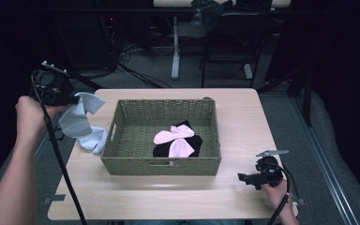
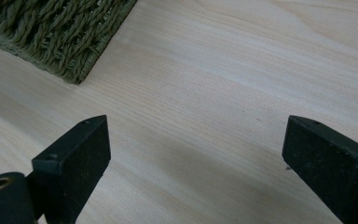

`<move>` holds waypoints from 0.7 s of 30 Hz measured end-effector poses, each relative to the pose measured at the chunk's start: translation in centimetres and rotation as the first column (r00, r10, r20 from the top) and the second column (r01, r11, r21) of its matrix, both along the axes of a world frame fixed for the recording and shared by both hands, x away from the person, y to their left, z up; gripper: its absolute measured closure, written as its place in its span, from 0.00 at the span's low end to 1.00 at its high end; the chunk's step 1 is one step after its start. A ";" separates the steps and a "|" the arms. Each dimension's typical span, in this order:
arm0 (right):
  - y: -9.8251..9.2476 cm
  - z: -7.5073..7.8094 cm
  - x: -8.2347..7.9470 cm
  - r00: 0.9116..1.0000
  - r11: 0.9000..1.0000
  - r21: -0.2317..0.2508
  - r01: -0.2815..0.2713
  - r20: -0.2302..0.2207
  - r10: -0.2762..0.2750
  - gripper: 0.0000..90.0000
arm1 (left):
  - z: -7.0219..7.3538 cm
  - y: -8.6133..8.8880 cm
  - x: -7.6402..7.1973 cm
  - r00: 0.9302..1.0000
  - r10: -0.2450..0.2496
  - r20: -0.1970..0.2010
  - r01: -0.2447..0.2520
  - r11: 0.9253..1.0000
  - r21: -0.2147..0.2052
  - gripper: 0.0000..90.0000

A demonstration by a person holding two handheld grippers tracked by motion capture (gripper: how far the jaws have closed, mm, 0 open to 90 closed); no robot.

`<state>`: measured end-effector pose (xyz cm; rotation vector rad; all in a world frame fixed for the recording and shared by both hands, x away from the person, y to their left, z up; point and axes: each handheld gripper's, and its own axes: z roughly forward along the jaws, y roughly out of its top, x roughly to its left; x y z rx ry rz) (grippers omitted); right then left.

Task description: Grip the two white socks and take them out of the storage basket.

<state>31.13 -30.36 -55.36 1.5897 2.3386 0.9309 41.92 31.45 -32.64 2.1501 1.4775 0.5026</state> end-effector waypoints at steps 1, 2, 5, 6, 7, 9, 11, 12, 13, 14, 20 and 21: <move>0.0 0.0 0.0 1.000 1.000 0.000 0.000 -0.001 0.000 0.08 | -0.5 0.1 0.1 1.000 0.004 -0.008 -0.004 1.000 -0.004 0.94; 0.0 0.0 0.0 1.000 1.000 0.000 0.000 -0.003 0.000 0.08 | -1.1 0.2 0.2 1.000 0.011 -0.016 -0.011 1.000 0.002 0.94; 0.0 0.0 0.0 1.000 1.000 0.000 0.004 0.001 -0.004 0.08 | -3.2 0.5 0.5 0.998 0.024 -0.055 -0.023 1.000 0.010 0.94; 0.0 0.0 0.0 1.000 1.000 0.001 0.004 0.001 -0.004 0.08 | -4.0 0.6 0.7 0.997 0.030 -0.065 -0.029 1.000 0.008 0.94; 0.0 0.0 0.0 1.000 1.000 0.001 0.004 0.001 -0.004 0.08 | -4.8 0.8 0.8 0.996 0.034 -0.077 -0.033 0.999 0.008 0.94; -0.1 0.0 0.0 1.000 1.000 0.001 0.004 0.001 -0.004 0.08 | -6.7 0.9 1.1 0.993 0.046 -0.108 -0.046 0.999 -0.002 0.94; -0.1 0.0 0.0 1.000 1.000 -0.001 0.004 -0.001 -0.004 0.08 | -8.4 1.1 1.4 0.989 0.063 -0.136 -0.065 0.998 -0.012 0.94; -0.1 0.0 0.0 1.000 1.000 -0.001 0.003 -0.002 -0.003 0.08 | -9.3 1.1 1.5 0.986 0.072 -0.152 -0.075 0.997 -0.013 0.94; -0.1 0.0 0.0 1.000 1.000 0.000 0.002 -0.001 -0.002 0.08 | -9.9 1.2 1.6 0.984 0.077 -0.164 -0.081 0.997 -0.014 0.94; -0.1 0.0 0.0 1.000 1.000 0.002 0.003 0.000 -0.003 0.08 | -11.0 1.2 1.8 0.979 0.084 -0.184 -0.089 0.996 -0.018 0.94; -0.1 -0.1 0.1 1.000 1.000 -0.001 -0.004 -0.004 0.004 0.08 | -16.1 1.2 2.4 0.958 0.105 -0.267 -0.116 0.993 -0.024 0.93; 0.0 -0.1 0.1 1.000 1.000 -0.001 -0.005 -0.004 0.005 0.08 | -16.6 1.2 2.5 0.955 0.106 -0.276 -0.118 0.993 -0.028 0.93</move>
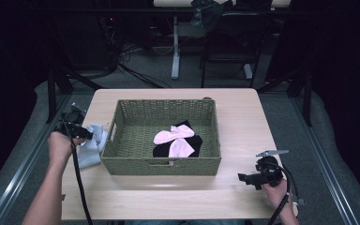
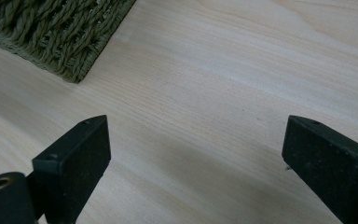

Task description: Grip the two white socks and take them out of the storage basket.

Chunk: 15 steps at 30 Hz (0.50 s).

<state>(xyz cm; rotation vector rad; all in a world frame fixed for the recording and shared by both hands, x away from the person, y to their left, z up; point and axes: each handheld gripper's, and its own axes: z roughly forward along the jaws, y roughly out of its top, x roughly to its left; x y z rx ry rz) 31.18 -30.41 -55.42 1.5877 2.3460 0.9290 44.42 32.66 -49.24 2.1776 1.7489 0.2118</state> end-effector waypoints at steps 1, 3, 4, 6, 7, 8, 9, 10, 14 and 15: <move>0.0 0.0 0.0 1.000 1.000 0.000 0.000 0.001 0.000 0.08 | -0.7 0.0 0.0 1.000 0.007 -0.006 -0.007 1.000 -0.003 0.92; 0.0 0.0 0.0 1.000 1.000 0.000 0.001 0.001 -0.001 0.08 | -1.3 0.3 0.0 1.000 0.022 -0.011 -0.023 0.998 -0.053 0.87; 0.0 0.0 0.0 1.000 1.000 0.001 0.001 0.001 -0.001 0.08 | -1.3 0.4 -0.1 0.999 0.035 -0.006 -0.035 0.997 -0.066 0.80; -0.1 0.1 -0.1 1.000 1.000 -0.001 0.007 0.003 -0.007 0.08 | -1.1 0.7 -0.6 0.999 0.050 0.016 -0.049 0.995 -0.083 0.62; -0.1 0.1 -0.1 1.000 1.000 0.000 0.004 0.002 -0.004 0.08 | -0.9 0.9 -0.9 0.998 0.053 0.025 -0.051 0.995 -0.089 0.55; -0.1 0.1 -0.1 1.000 1.000 0.000 0.005 0.003 -0.005 0.08 | -0.5 1.0 -1.5 0.997 0.064 0.048 -0.060 0.995 -0.084 0.48; -0.2 0.1 -0.1 1.000 1.000 0.000 0.005 0.003 -0.005 0.08 | -0.2 1.1 -2.0 0.995 0.073 0.067 -0.068 0.995 -0.075 0.37; -0.2 0.1 -0.1 1.000 1.000 0.000 0.003 0.003 -0.003 0.08 | 0.2 1.1 -2.5 0.994 0.071 0.082 -0.066 0.996 -0.066 0.31; 0.0 0.1 -0.1 1.000 1.000 -0.001 0.000 0.003 0.000 0.08 | 1.1 1.2 -5.0 0.989 0.053 0.136 -0.046 0.997 -0.058 0.16; 0.0 0.1 -0.1 1.000 1.000 0.001 0.002 0.005 -0.002 0.08 | 1.3 1.1 -5.8 0.988 0.051 0.147 -0.043 0.997 -0.060 0.14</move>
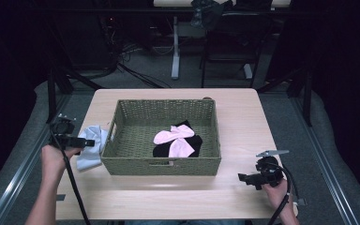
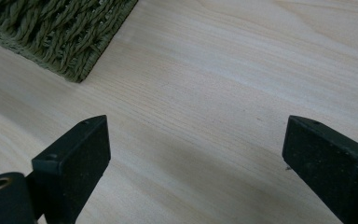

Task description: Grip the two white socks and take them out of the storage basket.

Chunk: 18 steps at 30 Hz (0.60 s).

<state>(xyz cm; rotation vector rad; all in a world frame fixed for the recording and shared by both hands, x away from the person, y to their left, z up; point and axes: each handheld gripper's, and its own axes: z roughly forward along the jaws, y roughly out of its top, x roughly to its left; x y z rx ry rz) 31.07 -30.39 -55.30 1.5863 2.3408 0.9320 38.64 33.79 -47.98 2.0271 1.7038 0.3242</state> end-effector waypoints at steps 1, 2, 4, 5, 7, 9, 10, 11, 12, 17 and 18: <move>0.0 0.0 0.0 1.000 1.000 -0.003 -0.005 -0.004 0.005 0.08 | 0.0 -0.1 -0.8 1.000 0.001 0.017 -0.001 1.000 0.008 0.12; 0.0 -0.1 0.1 1.000 1.000 -0.004 -0.007 -0.003 0.007 0.08 | 0.0 -0.2 -1.6 1.000 -0.001 0.022 0.001 1.000 0.022 0.09; 0.0 0.0 0.1 1.000 1.000 -0.009 -0.011 -0.005 0.011 0.08 | -0.4 -0.4 -3.5 0.999 0.002 0.037 -0.003 1.000 0.029 0.03; 0.0 0.0 0.0 1.000 1.000 -0.009 -0.012 -0.002 0.012 0.08 | -0.7 -0.4 -4.0 0.999 0.008 0.043 -0.009 0.999 0.030 0.02; 0.1 0.0 0.0 1.000 1.000 -0.013 -0.009 -0.003 0.009 0.08 | -1.5 -0.6 -5.3 0.999 0.008 0.042 -0.010 0.999 0.033 0.00; 0.0 0.0 0.0 1.000 1.000 -0.011 -0.010 -0.003 0.010 0.08 | -2.3 -0.8 -6.3 0.999 0.010 0.040 -0.011 0.999 0.036 0.00; 0.0 0.0 0.0 1.000 1.000 -0.011 -0.010 -0.003 0.010 0.08 | -2.8 -1.0 -6.8 0.999 0.016 0.046 -0.018 0.999 0.038 0.00; 0.1 -0.1 0.0 1.000 1.000 -0.002 -0.003 0.001 0.003 0.08 | -3.4 -1.1 -7.4 0.999 0.019 0.048 -0.021 0.999 0.040 0.00; 0.0 -0.1 0.1 1.000 1.000 -0.008 -0.012 -0.006 0.012 0.08 | -3.8 -1.2 -7.7 0.999 0.017 0.038 -0.018 0.999 0.039 0.00; 0.1 -0.1 0.1 1.000 1.000 -0.007 -0.010 -0.005 0.010 0.08 | -5.5 -1.5 -8.5 0.999 0.015 0.045 -0.016 0.999 0.033 0.00; 0.1 -0.1 0.0 1.000 1.000 -0.009 -0.010 -0.003 0.010 0.07 | -5.6 -1.6 -8.5 0.999 0.009 0.041 -0.010 0.999 0.031 0.00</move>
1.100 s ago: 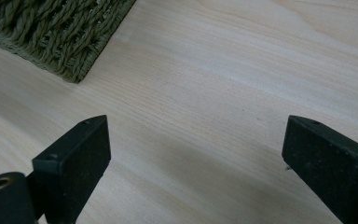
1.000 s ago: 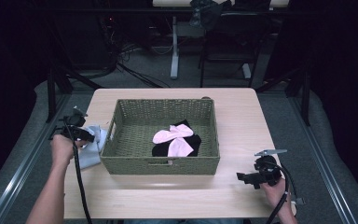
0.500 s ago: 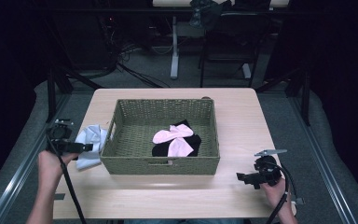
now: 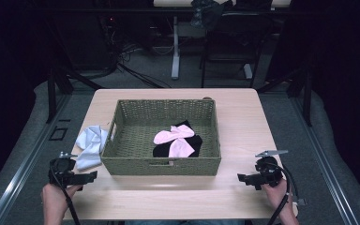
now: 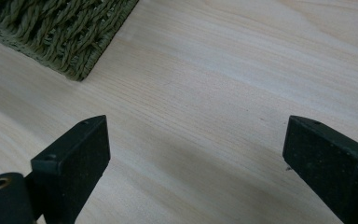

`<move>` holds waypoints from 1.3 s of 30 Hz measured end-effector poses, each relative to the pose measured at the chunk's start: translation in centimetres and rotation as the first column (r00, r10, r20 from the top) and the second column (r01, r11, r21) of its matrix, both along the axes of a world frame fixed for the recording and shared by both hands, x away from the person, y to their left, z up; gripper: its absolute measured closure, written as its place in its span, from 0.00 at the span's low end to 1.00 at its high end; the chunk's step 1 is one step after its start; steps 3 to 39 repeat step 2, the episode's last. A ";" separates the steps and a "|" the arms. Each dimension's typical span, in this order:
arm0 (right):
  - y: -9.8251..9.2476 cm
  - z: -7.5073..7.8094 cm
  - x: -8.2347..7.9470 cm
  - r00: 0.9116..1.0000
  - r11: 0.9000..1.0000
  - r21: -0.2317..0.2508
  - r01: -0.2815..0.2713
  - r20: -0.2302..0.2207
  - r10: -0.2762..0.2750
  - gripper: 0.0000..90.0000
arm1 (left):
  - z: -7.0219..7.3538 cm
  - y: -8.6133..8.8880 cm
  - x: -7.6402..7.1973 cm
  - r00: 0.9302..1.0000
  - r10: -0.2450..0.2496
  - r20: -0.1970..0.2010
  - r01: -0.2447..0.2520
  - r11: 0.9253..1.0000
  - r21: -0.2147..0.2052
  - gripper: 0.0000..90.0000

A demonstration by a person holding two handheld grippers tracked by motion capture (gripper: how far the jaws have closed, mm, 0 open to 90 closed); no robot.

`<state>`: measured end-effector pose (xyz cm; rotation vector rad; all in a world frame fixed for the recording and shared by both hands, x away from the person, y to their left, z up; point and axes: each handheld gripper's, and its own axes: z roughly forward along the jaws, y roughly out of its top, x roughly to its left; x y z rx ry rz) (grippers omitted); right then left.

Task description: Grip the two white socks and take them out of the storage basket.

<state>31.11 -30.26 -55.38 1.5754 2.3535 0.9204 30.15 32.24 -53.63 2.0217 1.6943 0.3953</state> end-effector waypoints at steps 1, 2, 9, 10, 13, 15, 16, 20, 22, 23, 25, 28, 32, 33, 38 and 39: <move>0.0 0.0 0.0 1.000 1.000 0.000 -0.005 0.001 0.005 0.07 | -0.2 0.0 0.0 1.000 0.001 0.002 -0.001 1.000 -0.002 0.00; 0.0 0.0 0.0 1.000 1.000 -0.002 -0.006 0.001 0.006 0.07 | -0.4 -0.1 0.0 1.000 0.002 0.005 -0.002 1.000 -0.003 0.00; 0.0 0.0 0.0 1.000 1.000 -0.002 -0.006 0.001 0.006 0.07 | -0.4 -0.1 0.0 1.000 0.002 0.005 -0.002 1.000 -0.003 0.00; 0.0 0.0 0.0 1.000 1.000 -0.002 -0.006 0.001 0.006 0.07 | -0.4 -0.1 0.0 1.000 0.002 0.005 -0.002 1.000 -0.003 0.00; 0.0 0.0 0.0 1.000 1.000 -0.002 -0.006 0.001 0.006 0.07 | -0.4 -0.1 0.0 1.000 0.002 0.005 -0.002 1.000 -0.003 0.00; 0.0 0.0 0.0 1.000 1.000 -0.002 -0.006 0.001 0.006 0.07 | -0.4 -0.1 0.0 1.000 0.002 0.005 -0.002 1.000 -0.003 0.00; 0.0 0.0 0.0 1.000 1.000 -0.002 -0.006 0.001 0.006 0.07 | -0.4 -0.1 0.0 1.000 0.002 0.005 -0.002 1.000 -0.003 0.00; 0.0 0.0 0.0 1.000 1.000 -0.002 -0.006 0.001 0.006 0.07 | -0.4 -0.1 0.0 1.000 0.002 0.005 -0.002 1.000 -0.003 0.00; 0.0 0.0 0.0 1.000 1.000 -0.002 -0.006 0.001 0.006 0.07 | -0.4 -0.1 0.0 1.000 0.002 0.005 -0.002 1.000 -0.003 0.00; 0.0 0.0 0.0 1.000 1.000 -0.002 -0.006 0.001 0.006 0.07 | -0.4 -0.1 0.0 1.000 0.002 0.005 -0.002 1.000 -0.003 0.00; 0.0 0.0 0.0 1.000 1.000 -0.002 -0.006 0.001 0.006 0.07 | -0.4 -0.1 0.0 1.000 0.002 0.005 -0.002 1.000 -0.003 0.00; 0.0 0.0 0.0 1.000 1.000 -0.002 -0.006 0.001 0.006 0.07 | -0.4 -0.1 0.0 1.000 0.002 0.005 -0.002 1.000 -0.003 0.00; 0.0 0.0 0.0 1.000 1.000 -0.002 -0.006 0.001 0.006 0.07 | -0.4 -0.1 0.0 1.000 0.002 0.005 -0.002 1.000 -0.003 0.00; 0.0 0.0 0.0 1.000 1.000 -0.002 -0.006 0.001 0.006 0.07 | -0.4 -0.1 0.0 1.000 0.002 0.005 -0.002 1.000 -0.003 0.00; 0.0 0.0 0.0 1.000 1.000 -0.002 -0.006 0.001 0.006 0.07 | -0.4 -0.1 0.0 1.000 0.002 0.005 -0.002 1.000 -0.003 0.00; 0.0 0.0 0.0 1.000 1.000 -0.002 -0.006 0.001 0.006 0.07 | -0.4 -0.1 0.0 1.000 0.002 0.005 -0.002 1.000 -0.003 0.00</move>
